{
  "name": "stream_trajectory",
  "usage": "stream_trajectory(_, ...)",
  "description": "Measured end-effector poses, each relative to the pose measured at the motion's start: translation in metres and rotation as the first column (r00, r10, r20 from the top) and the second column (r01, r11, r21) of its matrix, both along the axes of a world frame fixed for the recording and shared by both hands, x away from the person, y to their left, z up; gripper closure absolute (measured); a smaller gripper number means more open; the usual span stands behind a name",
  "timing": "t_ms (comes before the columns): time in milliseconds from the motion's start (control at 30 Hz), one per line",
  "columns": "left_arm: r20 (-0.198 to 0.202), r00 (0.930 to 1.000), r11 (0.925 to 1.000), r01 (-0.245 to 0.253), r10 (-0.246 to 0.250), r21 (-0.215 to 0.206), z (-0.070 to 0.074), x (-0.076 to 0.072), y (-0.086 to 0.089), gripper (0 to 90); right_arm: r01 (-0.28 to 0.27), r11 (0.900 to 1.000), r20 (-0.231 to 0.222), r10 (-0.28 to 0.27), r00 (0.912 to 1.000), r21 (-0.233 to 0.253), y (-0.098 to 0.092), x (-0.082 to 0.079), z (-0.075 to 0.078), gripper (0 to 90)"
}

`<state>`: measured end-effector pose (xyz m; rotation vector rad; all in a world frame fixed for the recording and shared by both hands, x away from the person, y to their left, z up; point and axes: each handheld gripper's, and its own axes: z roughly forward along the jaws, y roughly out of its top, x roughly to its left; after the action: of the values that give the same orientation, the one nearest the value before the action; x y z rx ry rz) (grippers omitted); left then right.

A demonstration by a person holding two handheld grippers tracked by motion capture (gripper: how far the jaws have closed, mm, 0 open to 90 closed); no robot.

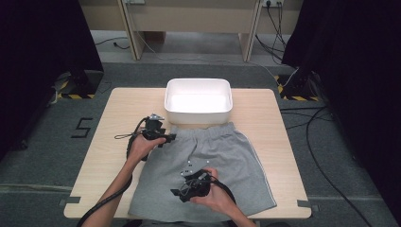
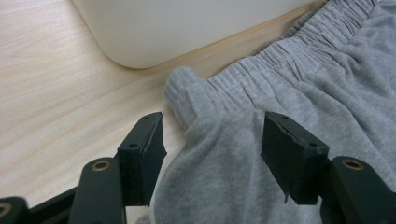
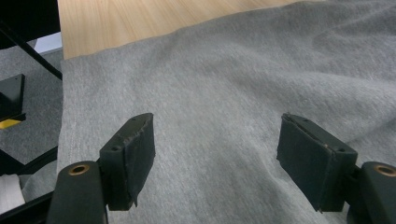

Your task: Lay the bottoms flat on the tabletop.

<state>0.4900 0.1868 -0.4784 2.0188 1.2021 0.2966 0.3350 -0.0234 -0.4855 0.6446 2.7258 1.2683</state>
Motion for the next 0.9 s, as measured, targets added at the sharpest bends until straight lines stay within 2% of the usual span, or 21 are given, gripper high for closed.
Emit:
stream_trajectory(533, -0.014, 0.9999, 0.9998, 0.000, 0.000, 0.019, -0.001, 0.015, -0.014, 38.5, -0.016, 1.000, 0.008, 0.016, 0.9998, 0.008, 0.010, -0.007, 0.000, 28.3)
stream_trajectory(900, -0.026, 0.9996, 0.9996, -0.006, 0.007, 0.028, -0.004, 0.023, -0.017, 38.6, -0.027, 1.000, 0.000, 0.027, 0.9996, 0.011, 0.027, -0.015, -0.003, 28.3)
